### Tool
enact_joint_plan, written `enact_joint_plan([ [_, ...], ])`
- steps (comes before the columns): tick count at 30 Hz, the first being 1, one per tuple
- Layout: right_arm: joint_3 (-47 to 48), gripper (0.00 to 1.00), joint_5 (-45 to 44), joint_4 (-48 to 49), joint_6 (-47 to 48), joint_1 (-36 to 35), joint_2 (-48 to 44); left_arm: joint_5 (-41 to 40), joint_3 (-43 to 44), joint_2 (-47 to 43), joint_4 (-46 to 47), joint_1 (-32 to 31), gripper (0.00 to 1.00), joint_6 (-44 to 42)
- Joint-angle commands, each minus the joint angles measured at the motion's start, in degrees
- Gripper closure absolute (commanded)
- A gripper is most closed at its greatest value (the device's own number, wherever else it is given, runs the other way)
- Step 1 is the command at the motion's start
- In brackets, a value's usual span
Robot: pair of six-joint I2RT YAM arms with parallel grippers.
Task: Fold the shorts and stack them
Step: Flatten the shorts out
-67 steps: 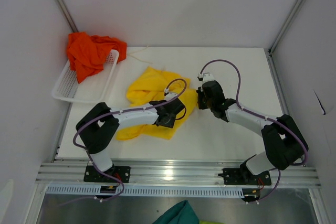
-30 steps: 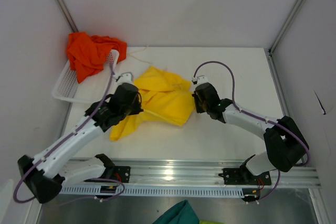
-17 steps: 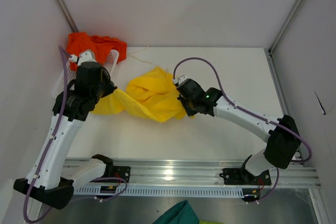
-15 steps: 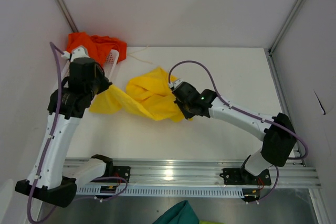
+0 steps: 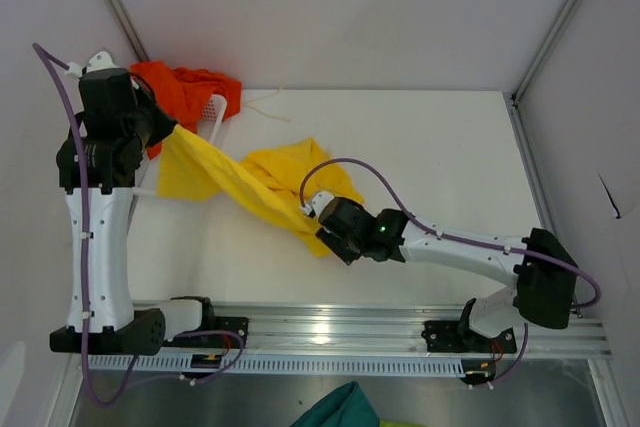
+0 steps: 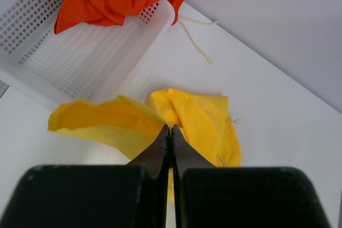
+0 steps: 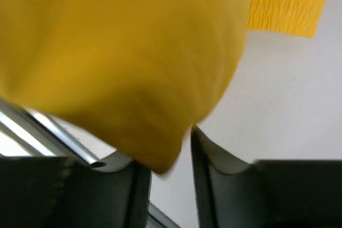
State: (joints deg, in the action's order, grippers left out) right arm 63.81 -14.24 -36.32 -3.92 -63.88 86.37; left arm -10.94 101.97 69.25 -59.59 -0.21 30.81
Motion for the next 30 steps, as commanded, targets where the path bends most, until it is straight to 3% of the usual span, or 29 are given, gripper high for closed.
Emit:
enact_joint_plan([
  [1, -3.68, 0.53, 1.76, 8.0, 2.17, -1.42, -6.54, 3.46, 1.3, 0.44, -0.26, 2.31, 1.0, -1.72],
  [5, -11.13, 0.24, 3.69, 17.22, 0.33, -1.25, -13.14, 5.31, 1.74, 1.41, 0.27, 4.07, 1.0, -1.54],
  [10, -19.24, 0.18, 4.13, 27.34, -4.59, -0.9, -17.28, 6.19, 4.28, 4.13, -0.26, 5.3, 1.0, -1.63],
  [13, -23.81, 0.17, 1.42, 32.7, -6.35, -4.31, -17.37, 6.46, 4.11, 5.19, 0.09, 5.66, 1.0, -1.54],
  [18, -27.42, 0.16, -13.41, 39.82, -6.8, -12.14, -13.61, 6.98, 2.62, 5.72, 1.14, 6.1, 1.0, -1.36],
  [22, -23.84, 0.19, -19.06, 37.55, -7.68, -13.29, -8.95, 7.25, 2.62, 5.8, 1.15, 6.1, 1.0, -1.45],
  [28, -17.33, 0.32, -26.8, 32.37, -8.47, -11.01, -0.25, 7.6, 2.44, 5.63, 1.23, 6.71, 1.0, -1.98],
  [30, -15.48, 0.44, -26.19, 31.66, -8.21, -8.99, 0.73, 7.95, 2.7, 5.72, 1.06, 6.97, 1.0, -2.33],
])
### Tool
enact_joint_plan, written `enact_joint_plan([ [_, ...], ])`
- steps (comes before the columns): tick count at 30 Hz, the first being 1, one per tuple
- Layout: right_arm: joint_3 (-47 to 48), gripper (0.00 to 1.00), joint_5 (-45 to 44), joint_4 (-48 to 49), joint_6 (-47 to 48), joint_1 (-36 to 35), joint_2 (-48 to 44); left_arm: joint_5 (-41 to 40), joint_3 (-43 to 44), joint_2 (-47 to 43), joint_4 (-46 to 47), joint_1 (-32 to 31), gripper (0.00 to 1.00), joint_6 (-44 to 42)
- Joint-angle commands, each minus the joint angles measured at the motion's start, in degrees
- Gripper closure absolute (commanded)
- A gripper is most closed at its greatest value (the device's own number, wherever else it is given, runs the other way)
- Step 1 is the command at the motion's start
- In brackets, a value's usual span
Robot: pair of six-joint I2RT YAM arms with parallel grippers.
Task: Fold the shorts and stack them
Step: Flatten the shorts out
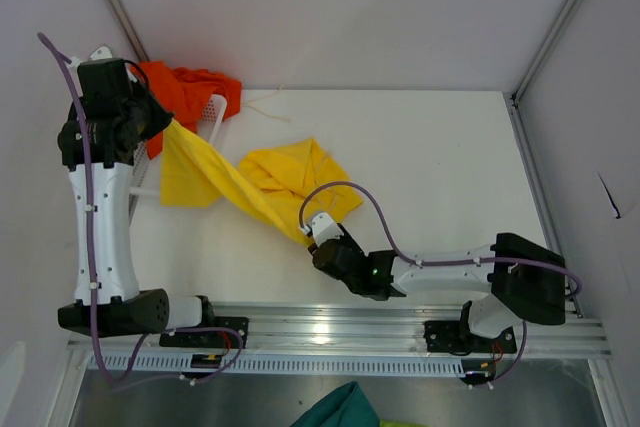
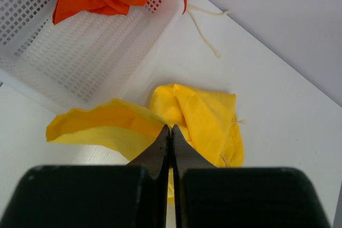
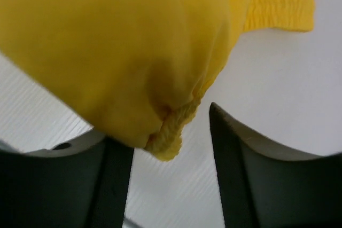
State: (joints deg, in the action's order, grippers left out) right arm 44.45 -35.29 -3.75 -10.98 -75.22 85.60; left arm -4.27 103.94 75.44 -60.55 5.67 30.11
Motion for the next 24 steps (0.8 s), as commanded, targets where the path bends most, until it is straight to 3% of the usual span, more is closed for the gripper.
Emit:
enact_joint_plan([
  [1, 3.98, 0.54, -4.88, -0.56, -0.8, 2.62, 1.5, 1.46, 0.82, -0.47, 1.85, 1.27, 1.0, -1.72],
  [2, 4.07, 0.93, -3.57, -0.21, -0.19, 3.15, 1.15, 1.63, 1.09, -0.56, 1.76, 1.45, 1.0, -1.81],
  [3, 4.16, 1.0, -3.12, -0.29, 0.52, 3.24, 0.8, 1.81, 1.09, -0.56, 1.76, 1.62, 1.0, -1.81],
  [8, 5.12, 1.0, 0.12, -3.98, 4.21, 2.45, -5.69, 3.3, 3.02, -0.38, 0.53, 2.06, 1.0, -1.89],
  [11, 8.1, 1.0, 4.07, -10.98, 6.41, 0.96, -14.21, 3.83, 6.62, -0.38, -1.05, 1.97, 1.0, -1.46],
  [18, 24.0, 1.0, 25.4, -30.42, 4.83, -0.01, -24.42, 11.9, 15.76, -4.5, -4.66, 1.97, 1.0, 0.74],
  [24, 37.19, 1.0, 30.01, -38.17, 3.42, -7.65, -27.59, 14.64, 15.85, -13.12, -3.87, 1.97, 1.0, 5.3],
])
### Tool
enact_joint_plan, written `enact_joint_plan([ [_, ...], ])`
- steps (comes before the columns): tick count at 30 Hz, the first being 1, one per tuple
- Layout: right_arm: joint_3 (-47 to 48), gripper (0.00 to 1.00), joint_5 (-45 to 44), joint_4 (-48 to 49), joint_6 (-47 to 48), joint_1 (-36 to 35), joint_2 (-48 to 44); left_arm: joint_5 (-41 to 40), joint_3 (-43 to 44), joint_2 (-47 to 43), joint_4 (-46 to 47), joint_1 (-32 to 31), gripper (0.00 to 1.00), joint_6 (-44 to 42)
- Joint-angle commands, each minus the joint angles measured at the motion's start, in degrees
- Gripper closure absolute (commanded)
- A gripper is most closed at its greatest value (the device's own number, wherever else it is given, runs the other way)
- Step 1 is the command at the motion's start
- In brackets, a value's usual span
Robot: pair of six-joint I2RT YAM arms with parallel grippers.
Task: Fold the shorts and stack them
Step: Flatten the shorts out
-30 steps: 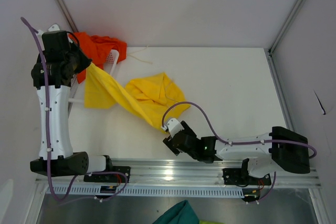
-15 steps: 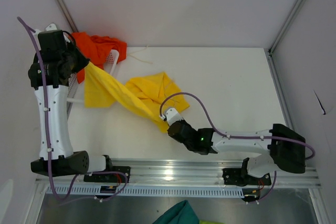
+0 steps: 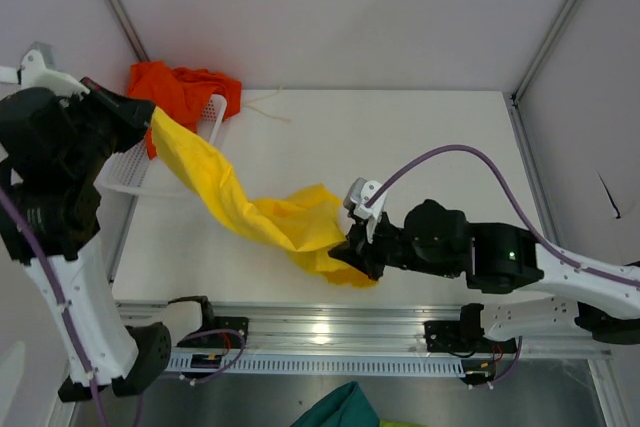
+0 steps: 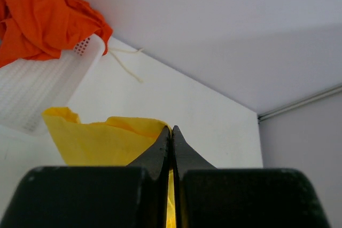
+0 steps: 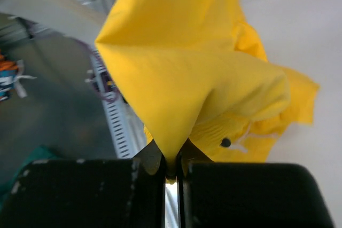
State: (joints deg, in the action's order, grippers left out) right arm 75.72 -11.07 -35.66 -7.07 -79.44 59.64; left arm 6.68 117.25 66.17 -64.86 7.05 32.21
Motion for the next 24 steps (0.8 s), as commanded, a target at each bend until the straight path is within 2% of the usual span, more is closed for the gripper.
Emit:
enact_joint_plan([
  [1, 7.23, 1.0, 5.62, -6.79, -0.49, -4.57, -2.06, 3.87, 1.15, -5.86, 1.74, 0.6, 1.0, 4.61],
  [5, 13.38, 1.0, 5.71, -8.81, 0.74, -5.73, -3.12, 2.99, -7.28, -11.66, 10.44, 0.6, 1.0, 9.36],
  [11, 18.58, 1.0, 2.63, -14.08, 0.65, -0.38, -3.21, -2.17, -8.71, -13.61, 13.61, 0.6, 1.0, 11.83],
  [17, 20.95, 1.0, 8.42, -16.63, 0.39, 10.96, -0.5, -5.62, -7.3, -15.37, 15.38, 0.6, 1.0, 12.88],
  [22, 25.33, 1.0, 18.53, -19.79, 0.92, 23.24, 7.32, -4.92, -8.26, -13.7, 15.99, 0.6, 1.0, 13.14],
  [24, 27.01, 1.0, 20.21, -21.2, 0.92, 25.73, 9.96, -5.01, -8.79, -13.18, 16.6, 0.6, 1.0, 13.15],
])
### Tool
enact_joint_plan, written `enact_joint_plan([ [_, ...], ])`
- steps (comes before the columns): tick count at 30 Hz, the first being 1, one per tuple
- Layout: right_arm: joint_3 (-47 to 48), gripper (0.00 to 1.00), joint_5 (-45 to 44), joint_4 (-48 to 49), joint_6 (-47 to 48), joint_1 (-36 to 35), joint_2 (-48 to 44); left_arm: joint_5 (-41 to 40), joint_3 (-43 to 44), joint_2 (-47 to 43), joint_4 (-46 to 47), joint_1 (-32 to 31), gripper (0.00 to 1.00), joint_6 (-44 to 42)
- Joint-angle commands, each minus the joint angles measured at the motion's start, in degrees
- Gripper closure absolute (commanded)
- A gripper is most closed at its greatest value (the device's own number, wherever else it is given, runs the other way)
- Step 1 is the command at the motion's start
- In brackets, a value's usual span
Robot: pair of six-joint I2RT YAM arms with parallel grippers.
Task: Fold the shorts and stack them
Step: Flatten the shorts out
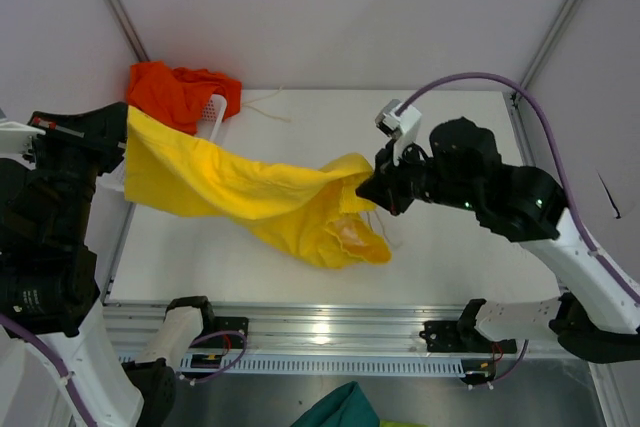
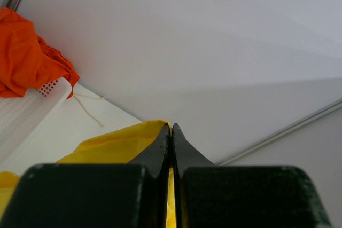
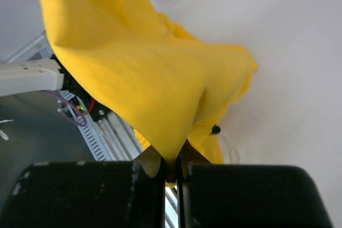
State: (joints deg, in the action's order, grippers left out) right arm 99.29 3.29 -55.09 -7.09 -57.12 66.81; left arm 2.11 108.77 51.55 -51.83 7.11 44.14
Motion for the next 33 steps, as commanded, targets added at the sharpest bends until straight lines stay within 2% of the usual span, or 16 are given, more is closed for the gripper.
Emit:
enact_joint_plan([
  [1, 5.55, 1.0, 6.63, -2.56, 0.77, 4.73, 3.76, -0.44, -0.31, 2.23, 3.58, 0.53, 1.0, 1.21],
  [7, 8.29, 1.0, 9.89, -3.71, 1.64, 0.53, 4.13, -1.84, -0.67, 0.75, 4.98, 0.53, 1.0, 1.65],
  [14, 11.27, 1.0, 14.9, -1.51, 0.59, -11.06, 0.61, -8.26, -0.14, -7.15, 6.74, 0.53, 1.0, 2.0],
  [20, 16.72, 1.0, 14.21, -2.65, 0.5, -12.49, 0.87, -9.15, 0.39, -8.93, 9.99, 0.53, 1.0, 1.91],
  [23, 18.84, 1.0, 11.74, -5.54, -0.64, -5.58, 2.01, -7.13, -0.05, -5.5, 10.78, 0.53, 1.0, 2.79],
  [24, 19.01, 1.0, 17.05, -5.99, -1.16, -1.37, 3.06, -6.68, -1.96, -3.75, 11.31, 0.53, 1.0, 3.05],
  [25, 17.45, 1.0, 21.89, -5.99, -1.43, 9.55, 3.5, -6.24, -3.11, -3.04, 12.01, 0.53, 1.0, 3.49],
  [27, 13.59, 1.0, 32.17, -3.81, -3.01, 20.94, 4.99, -5.02, -7.42, -1.98, 15.42, 0.53, 1.0, 4.64],
  [28, 8.0, 1.0, 41.27, -2.4, -3.8, 31.09, 5.35, -4.49, -13.09, -1.28, 16.84, 0.62, 1.0, 5.07],
  [30, 1.3, 1.0, 48.01, 5.4, -7.57, 39.07, 5.53, -2.56, -17.43, -0.58, 21.91, 0.53, 1.0, 6.74],
  [31, -2.04, 1.0, 52.3, 8.74, -9.33, 43.63, 5.44, -2.11, -24.76, 0.38, 24.04, 0.27, 1.0, 7.27],
  [32, -7.73, 1.0, 52.95, 15.3, -11.95, 44.37, 5.53, -0.63, -27.27, 1.0, 26.41, -0.25, 1.0, 8.67],
  [33, -9.27, 1.0, 52.53, 16.84, -12.33, 44.55, 6.05, -1.05, -29.65, 1.71, 30.7, -2.52, 1.0, 9.12],
])
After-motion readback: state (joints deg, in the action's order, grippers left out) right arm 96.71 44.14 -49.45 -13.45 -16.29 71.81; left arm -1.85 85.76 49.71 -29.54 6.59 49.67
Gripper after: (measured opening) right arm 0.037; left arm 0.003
